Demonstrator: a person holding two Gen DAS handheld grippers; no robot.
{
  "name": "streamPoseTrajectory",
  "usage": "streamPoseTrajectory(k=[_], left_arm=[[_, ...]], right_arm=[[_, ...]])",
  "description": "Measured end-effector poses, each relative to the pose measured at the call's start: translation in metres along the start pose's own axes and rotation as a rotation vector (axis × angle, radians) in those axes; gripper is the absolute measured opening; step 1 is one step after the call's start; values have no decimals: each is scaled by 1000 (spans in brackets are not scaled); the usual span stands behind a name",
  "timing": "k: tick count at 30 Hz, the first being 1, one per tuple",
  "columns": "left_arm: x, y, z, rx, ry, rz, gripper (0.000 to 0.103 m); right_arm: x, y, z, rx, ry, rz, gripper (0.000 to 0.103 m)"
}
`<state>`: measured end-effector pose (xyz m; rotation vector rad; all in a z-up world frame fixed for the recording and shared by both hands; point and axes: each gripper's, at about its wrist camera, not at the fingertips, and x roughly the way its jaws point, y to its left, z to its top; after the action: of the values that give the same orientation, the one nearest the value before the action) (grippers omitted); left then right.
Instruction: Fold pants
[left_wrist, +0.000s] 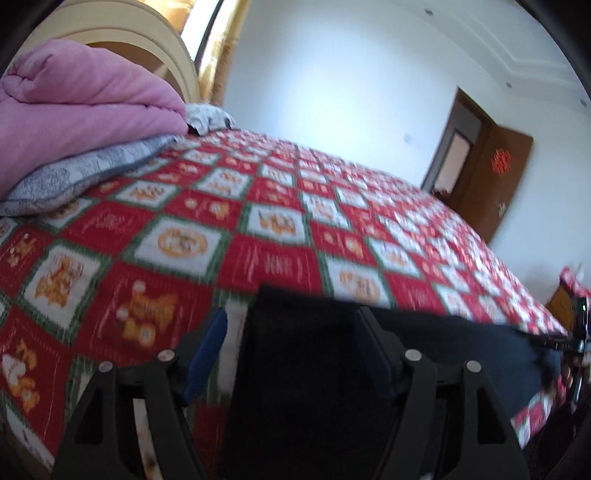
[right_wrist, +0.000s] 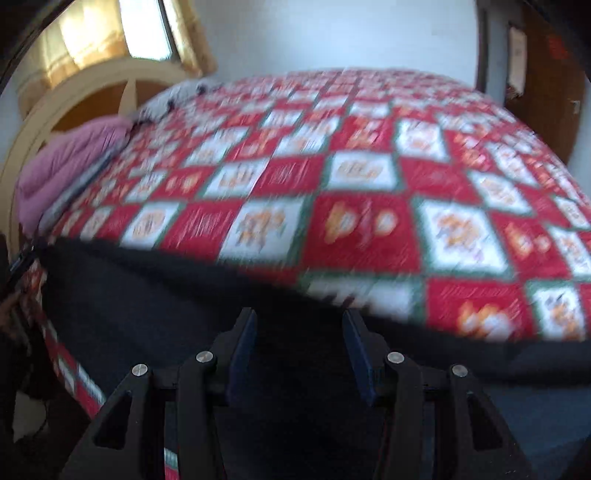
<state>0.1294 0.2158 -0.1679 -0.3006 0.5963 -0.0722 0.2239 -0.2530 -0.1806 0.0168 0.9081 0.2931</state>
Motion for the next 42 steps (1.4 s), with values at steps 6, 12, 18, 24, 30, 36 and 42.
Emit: streamPoseTrajectory(k=[6, 12, 18, 24, 30, 36, 42], left_arm=[[-20, 14, -32, 21, 67, 26, 73], [-49, 17, -28, -37, -29, 48, 73], [-63, 0, -17, -15, -74, 69, 89], [-56, 5, -32, -15, -2, 127, 88], [-47, 3, -43, -74, 44, 36, 59], [-36, -11, -38, -30, 34, 37, 51], [-32, -15, -35, 81, 41, 95, 10]], right_arm=[[-35, 18, -50, -87, 76, 87, 50], [-57, 41, -76, -160, 91, 111, 50], [-65, 60, -71, -102, -8, 151, 50], [-48, 88, -90, -104, -15, 174, 50], [-38, 98, -102, -112, 6, 177, 50], [-37, 91, -101, -65, -5, 167, 50], [-32, 91, -104, -56, 3, 156, 50]])
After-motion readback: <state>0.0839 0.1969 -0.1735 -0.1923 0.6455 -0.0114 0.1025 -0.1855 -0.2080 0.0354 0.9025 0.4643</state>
